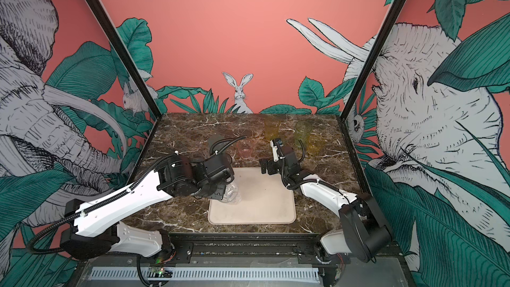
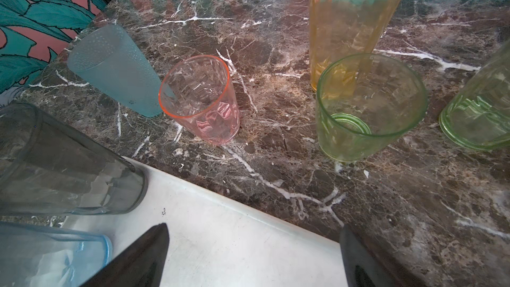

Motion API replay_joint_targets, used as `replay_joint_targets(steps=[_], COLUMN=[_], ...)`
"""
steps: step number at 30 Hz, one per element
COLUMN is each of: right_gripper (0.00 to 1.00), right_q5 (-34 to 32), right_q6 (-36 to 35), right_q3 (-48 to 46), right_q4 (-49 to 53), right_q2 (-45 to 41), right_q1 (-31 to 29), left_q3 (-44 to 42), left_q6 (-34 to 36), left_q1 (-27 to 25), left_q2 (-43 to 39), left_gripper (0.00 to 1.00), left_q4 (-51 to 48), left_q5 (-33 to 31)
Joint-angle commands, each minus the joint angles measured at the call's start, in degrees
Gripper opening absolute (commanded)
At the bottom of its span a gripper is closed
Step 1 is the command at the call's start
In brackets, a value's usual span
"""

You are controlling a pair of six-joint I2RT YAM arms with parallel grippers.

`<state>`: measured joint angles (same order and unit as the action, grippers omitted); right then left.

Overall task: Place the glasses into the tray
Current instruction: 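Lower the clear glass onto the tray beside the blue-rimmed glass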

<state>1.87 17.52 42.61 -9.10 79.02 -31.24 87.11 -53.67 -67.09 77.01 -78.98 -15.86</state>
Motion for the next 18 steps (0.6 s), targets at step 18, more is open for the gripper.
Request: replay_joint_targets(steps=[18], right_gripper=[0.99], right_q5=[-0.9], right_q6=[-0.4], right_q3=[-0.2], right_q4=[-2.1], right_q2=[0.3], right_q1=[-0.3], left_q3=[-14.5], left_q6=[-7.2], left_q1=[0.4], left_q2=[-5.8], left_gripper=[0.00], left_q4=[3.4], left_q5=[-2.3])
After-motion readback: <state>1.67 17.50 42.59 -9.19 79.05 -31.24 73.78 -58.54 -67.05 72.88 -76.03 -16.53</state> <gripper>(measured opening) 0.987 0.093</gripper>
